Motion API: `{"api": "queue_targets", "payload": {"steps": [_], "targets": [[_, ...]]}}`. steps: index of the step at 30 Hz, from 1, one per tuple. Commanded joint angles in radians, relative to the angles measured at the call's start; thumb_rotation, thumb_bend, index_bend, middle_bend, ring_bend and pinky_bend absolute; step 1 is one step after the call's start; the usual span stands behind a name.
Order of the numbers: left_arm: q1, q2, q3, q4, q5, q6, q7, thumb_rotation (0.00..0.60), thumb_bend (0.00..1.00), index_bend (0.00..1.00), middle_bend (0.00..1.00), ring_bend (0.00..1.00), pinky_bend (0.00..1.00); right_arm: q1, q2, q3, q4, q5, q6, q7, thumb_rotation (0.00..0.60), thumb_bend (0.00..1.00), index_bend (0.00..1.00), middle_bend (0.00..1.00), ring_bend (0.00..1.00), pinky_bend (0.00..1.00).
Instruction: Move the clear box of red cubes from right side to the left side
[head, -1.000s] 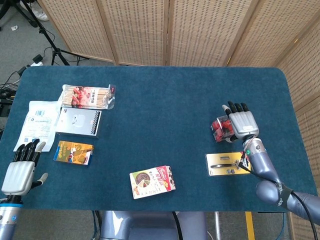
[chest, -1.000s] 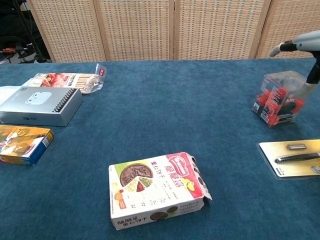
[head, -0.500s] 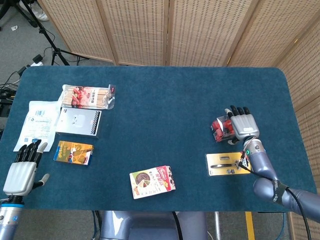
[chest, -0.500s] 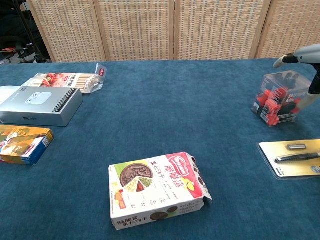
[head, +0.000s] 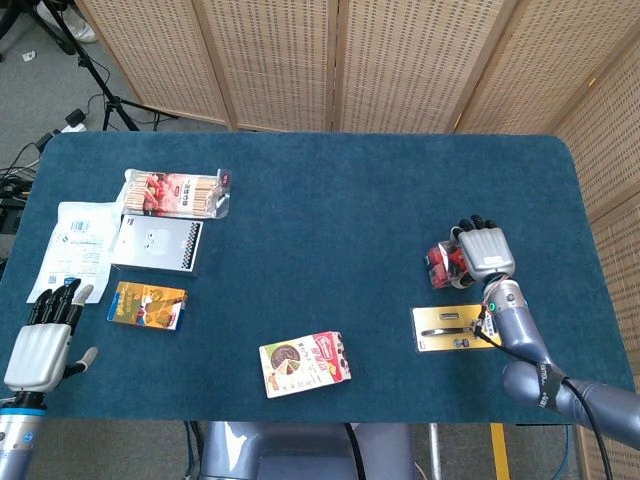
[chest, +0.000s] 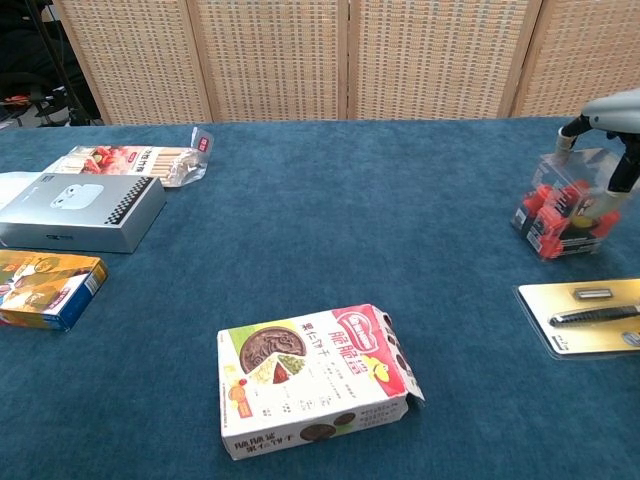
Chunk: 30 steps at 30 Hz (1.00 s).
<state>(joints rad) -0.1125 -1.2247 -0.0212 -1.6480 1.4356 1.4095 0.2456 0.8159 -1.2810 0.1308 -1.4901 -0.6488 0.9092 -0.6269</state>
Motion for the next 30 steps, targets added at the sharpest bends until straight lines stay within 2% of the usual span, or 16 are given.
{"api": "queue_targets", "payload": {"steps": [1, 6, 15, 24, 30], "targets": [[0.0, 0.001, 0.0, -0.001, -0.001, -0.001, -0.001, 0.6, 0.24, 0.0, 0.0, 0.0, 0.0, 0.0, -0.002, -0.002, -0.001, -0.004, 0.008, -0.001, 0.6, 0.05, 0.4, 0.25, 0.18, 0.26], [0.0, 0.003, 0.001, -0.003, 0.001, 0.002, -0.004, 0.6, 0.24, 0.0, 0.0, 0.0, 0.0, -0.001, -0.005, -0.004, -0.004, -0.018, 0.029, -0.001, 0.6, 0.06, 0.52, 0.36, 0.31, 0.38], [0.001, 0.005, 0.001, -0.007, 0.004, 0.006, -0.005, 0.6, 0.24, 0.0, 0.0, 0.0, 0.0, 0.003, -0.007, -0.004, -0.014, -0.035, 0.052, -0.013, 0.6, 0.1, 0.65, 0.52, 0.47, 0.5], [0.004, 0.011, 0.007, -0.014, 0.02, 0.016, -0.011, 0.6, 0.24, 0.0, 0.0, 0.0, 0.0, 0.023, -0.01, 0.016, -0.068, -0.086, 0.098, -0.04, 0.6, 0.13, 0.68, 0.54, 0.5, 0.52], [0.005, 0.015, 0.013, -0.021, 0.034, 0.019, -0.019, 0.6, 0.24, 0.0, 0.0, 0.0, 0.0, 0.119, -0.023, 0.07, -0.132, 0.017, 0.098, -0.167, 0.6, 0.13, 0.68, 0.54, 0.5, 0.52]]}}
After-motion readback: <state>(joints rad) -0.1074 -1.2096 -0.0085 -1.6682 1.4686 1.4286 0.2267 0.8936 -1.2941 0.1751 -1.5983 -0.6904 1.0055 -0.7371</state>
